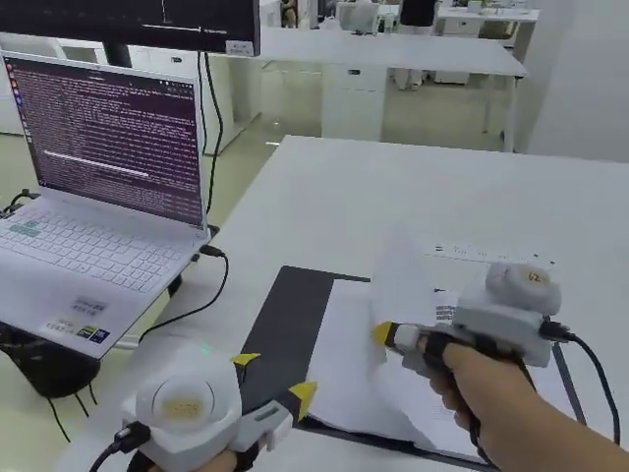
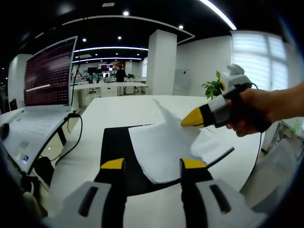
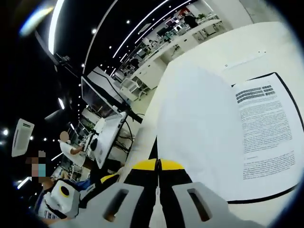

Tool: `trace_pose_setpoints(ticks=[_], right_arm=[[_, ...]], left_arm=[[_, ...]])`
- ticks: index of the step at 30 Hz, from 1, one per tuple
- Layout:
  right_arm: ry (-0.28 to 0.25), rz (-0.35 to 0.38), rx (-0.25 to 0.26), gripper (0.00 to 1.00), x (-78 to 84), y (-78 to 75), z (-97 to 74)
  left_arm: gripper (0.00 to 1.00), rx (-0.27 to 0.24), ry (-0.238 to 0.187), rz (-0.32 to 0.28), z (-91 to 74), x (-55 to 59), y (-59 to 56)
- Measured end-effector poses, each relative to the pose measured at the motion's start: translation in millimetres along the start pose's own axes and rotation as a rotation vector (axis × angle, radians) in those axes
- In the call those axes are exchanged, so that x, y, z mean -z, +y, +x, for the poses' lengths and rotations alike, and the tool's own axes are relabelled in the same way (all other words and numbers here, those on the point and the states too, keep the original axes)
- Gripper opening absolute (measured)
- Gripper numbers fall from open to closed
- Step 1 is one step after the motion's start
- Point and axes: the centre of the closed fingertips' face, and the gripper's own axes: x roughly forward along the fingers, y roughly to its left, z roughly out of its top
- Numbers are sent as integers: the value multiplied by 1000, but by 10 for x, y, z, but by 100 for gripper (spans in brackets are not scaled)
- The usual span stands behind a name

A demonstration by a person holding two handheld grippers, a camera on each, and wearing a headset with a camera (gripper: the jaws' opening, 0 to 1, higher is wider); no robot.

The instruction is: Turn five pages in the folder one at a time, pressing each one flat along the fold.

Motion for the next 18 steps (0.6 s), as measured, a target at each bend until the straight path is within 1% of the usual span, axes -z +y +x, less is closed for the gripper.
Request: trace_pose_setpoints(ticks=[2, 3, 5, 6, 7, 9, 11, 13, 18], right_arm=[[17, -13, 15, 0, 53, 0, 111], [37, -22, 37, 0, 102, -25, 166], [53, -28, 58, 0, 156, -51, 241], [64, -29, 87, 0, 196, -92, 290], [68, -27, 86, 0, 214, -90, 333], [92, -41, 119, 0, 281, -140, 418], [99, -45, 120, 0, 320, -127, 491], [115, -57, 146, 0, 367, -165, 561], [142, -68, 173, 0, 479, -213, 720]], left_arm=[[44, -1, 0, -6, -22, 13, 17], [43, 1, 0, -9, -33, 25, 24], [44, 3, 2, -15, -43, 48, 40], [43, 3, 2, -16, -44, 53, 44], [43, 4, 3, -21, -45, 67, 56], [43, 5, 7, -31, -40, 96, 75], [43, 2, 12, -33, -41, 119, 92], [42, 0, 19, -41, -43, 145, 108], [42, 7, 37, -45, -47, 204, 129]])
